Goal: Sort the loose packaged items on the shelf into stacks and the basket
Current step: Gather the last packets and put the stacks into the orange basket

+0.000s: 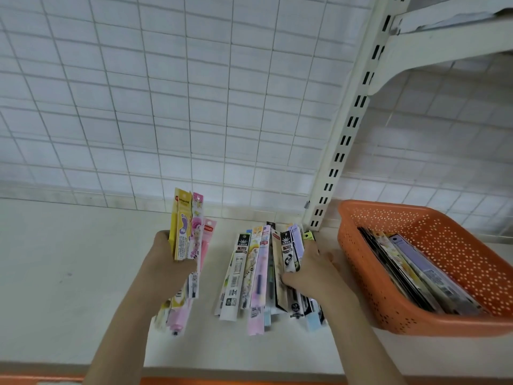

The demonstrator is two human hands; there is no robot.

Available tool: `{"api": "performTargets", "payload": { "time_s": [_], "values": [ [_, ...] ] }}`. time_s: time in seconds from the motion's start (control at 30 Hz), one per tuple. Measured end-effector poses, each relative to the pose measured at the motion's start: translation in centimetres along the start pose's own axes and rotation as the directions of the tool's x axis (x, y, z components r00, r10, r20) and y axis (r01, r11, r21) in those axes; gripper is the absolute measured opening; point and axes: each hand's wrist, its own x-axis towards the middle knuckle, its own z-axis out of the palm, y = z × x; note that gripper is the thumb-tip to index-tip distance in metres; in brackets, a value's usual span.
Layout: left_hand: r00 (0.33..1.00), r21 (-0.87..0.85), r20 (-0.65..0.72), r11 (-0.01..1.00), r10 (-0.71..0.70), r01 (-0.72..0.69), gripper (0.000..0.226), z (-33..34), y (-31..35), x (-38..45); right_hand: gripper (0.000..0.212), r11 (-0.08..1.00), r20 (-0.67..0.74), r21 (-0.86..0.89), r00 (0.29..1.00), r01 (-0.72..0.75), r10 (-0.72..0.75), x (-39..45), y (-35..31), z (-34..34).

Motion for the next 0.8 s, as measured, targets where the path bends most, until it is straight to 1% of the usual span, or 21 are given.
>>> {"api": "performTargets", "payload": {
  "time_s": [0.07,0.13,0.2,0.27,0.33,0.43,0.5,0.63,0.7,0.8],
  "values": [
    [1.0,0.002,-0.008,1.0,0.016,-0.016,0.036,-0.2,-0.2,-0.1,0.07,0.999,-0.017,0.009,0.999,0.038,-0.038,-0.1,-0.2,0.2],
    [0.999,0.021,-0.023,0.999,0.034,-0.034,0.041,-0.3,-0.4,-0.3,0.062,0.998,-0.026,-0.026,0.998,0.062,-0.062,-0.4,-0.4,0.1],
    [0.998,0.028,-0.031,0.999,0.046,-0.045,0.044,-0.4,-0.7,-0.5,0.05,0.998,-0.048,-0.017,0.997,0.061,-0.061,-0.6,-0.7,0.3],
    [0.998,0.009,-0.044,0.999,0.042,-0.041,0.044,-0.5,-0.8,-0.9,0.05,1.0,-0.096,-0.006,0.995,0.024,-0.025,-0.6,-1.1,0.8],
    [0.997,-0.003,-0.054,0.999,0.053,-0.053,0.045,-0.7,-0.9,-1.1,0.062,0.999,-0.097,-0.032,0.995,0.008,-0.011,-0.6,-1.2,1.4],
    [0.997,-0.008,-0.048,0.998,0.067,-0.067,0.046,-0.7,-0.8,-1.4,0.088,0.994,-0.039,-0.102,0.999,0.025,-0.029,-0.9,-1.0,1.7],
    [0.997,-0.004,-0.035,0.997,0.072,-0.072,0.047,-0.7,-0.9,-1.8,0.094,0.992,-0.027,-0.117,0.999,0.041,-0.044,-0.9,-0.9,1.5],
    [0.996,0.005,-0.02,0.996,0.087,-0.087,0.048,-0.9,-1.3,-2.0,0.08,0.989,0.031,-0.132,0.998,0.065,-0.062,-1.1,-0.9,0.1],
    [0.996,0.003,-0.019,0.996,0.087,-0.087,0.049,-0.9,-1.3,-2.0,0.077,0.986,0.018,-0.146,0.997,0.078,-0.076,-1.3,-0.9,-0.7],
    [0.995,-0.001,-0.012,0.996,0.094,-0.094,0.05,-0.9,-1.4,-2.3,0.076,0.987,0.019,-0.159,0.999,0.038,-0.035,-1.4,-1.2,-1.4]
  ]
}}
